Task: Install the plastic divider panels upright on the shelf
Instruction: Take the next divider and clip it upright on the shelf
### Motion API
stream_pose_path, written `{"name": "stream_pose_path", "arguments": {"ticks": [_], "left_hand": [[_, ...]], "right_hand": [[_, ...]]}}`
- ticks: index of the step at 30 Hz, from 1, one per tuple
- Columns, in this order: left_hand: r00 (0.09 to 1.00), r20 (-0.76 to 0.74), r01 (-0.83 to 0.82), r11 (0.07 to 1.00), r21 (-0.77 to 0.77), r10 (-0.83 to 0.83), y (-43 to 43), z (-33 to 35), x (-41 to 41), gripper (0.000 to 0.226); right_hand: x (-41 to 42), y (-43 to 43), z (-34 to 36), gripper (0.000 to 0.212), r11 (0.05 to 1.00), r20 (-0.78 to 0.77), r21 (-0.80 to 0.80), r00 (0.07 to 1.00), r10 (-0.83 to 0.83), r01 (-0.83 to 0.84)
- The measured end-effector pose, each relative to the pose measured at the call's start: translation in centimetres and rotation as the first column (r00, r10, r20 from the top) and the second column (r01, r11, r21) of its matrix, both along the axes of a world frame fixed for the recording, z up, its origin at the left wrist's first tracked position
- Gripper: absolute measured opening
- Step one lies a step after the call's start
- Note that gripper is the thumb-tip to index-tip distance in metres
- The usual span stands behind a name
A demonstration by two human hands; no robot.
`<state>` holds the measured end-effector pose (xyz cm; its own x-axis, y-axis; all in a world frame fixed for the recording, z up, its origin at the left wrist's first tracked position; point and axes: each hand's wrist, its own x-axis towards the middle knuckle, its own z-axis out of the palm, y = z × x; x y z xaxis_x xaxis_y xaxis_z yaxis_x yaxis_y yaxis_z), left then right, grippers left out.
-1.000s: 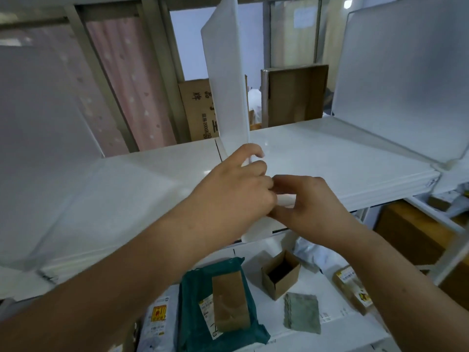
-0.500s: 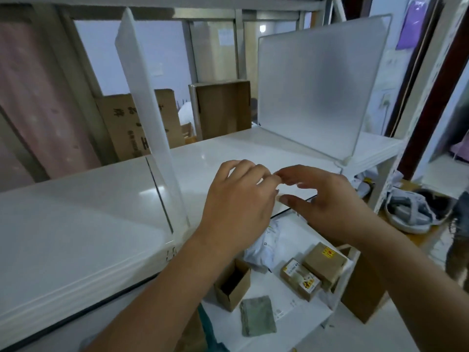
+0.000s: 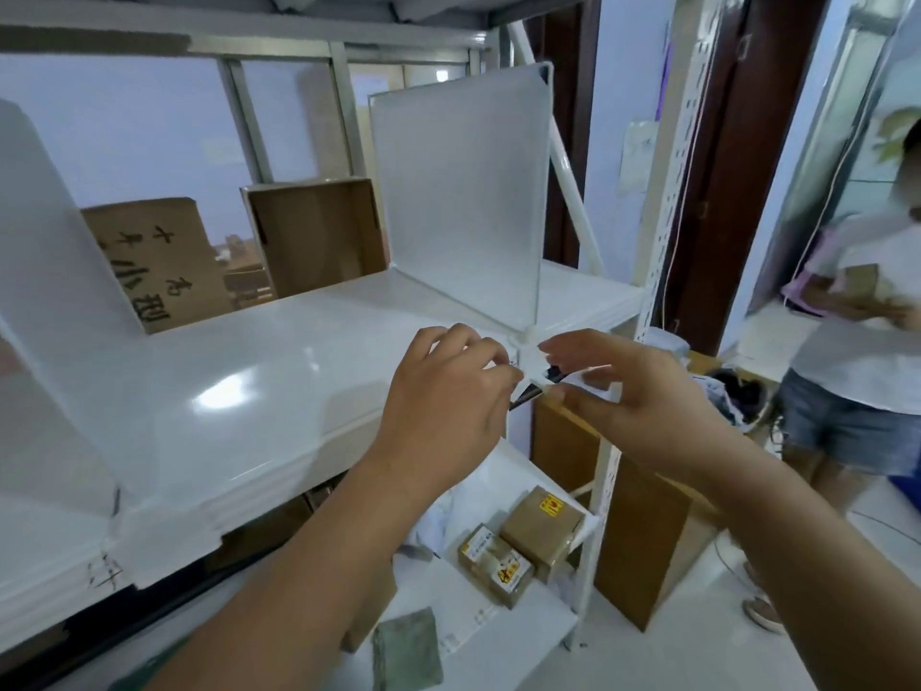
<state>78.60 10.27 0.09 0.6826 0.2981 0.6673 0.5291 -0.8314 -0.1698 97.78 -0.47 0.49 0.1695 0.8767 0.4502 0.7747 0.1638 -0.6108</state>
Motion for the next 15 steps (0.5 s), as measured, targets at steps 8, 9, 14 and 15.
{"name": "stream_pose_path", "arguments": {"ticks": [8, 9, 14, 15], "left_hand": [[0.995, -0.073, -0.061, 0.998, 0.017, 0.062, -0.4, 0.6, 5.9, 0.027], [0.993, -0.089, -0.069, 0.997, 0.023, 0.071, -0.1, 0.7, 6.3, 0.030], [0.980, -0.181, -0.065, 0.994, 0.086, 0.080, 1.9, 1.6, 8.2, 0.042], [0.976, -0.204, -0.047, 0.993, 0.113, 0.070, 2.5, 1.7, 8.4, 0.044]], "right_hand": [[7.8, -0.5, -0.5, 0.034, 1.000, 0.016, 0.002, 1.000, 0.008, -0.008], [8.3, -0.1, -0.5, 0.034, 1.000, 0.021, 0.002, 1.000, 0.007, -0.007], [10.1, 2.7, -0.7, 0.038, 1.000, 0.060, -0.003, 0.998, 0.031, -0.031], [10.4, 3.4, -0.7, 0.038, 0.999, 0.061, -0.007, 0.998, 0.035, -0.035]]}}
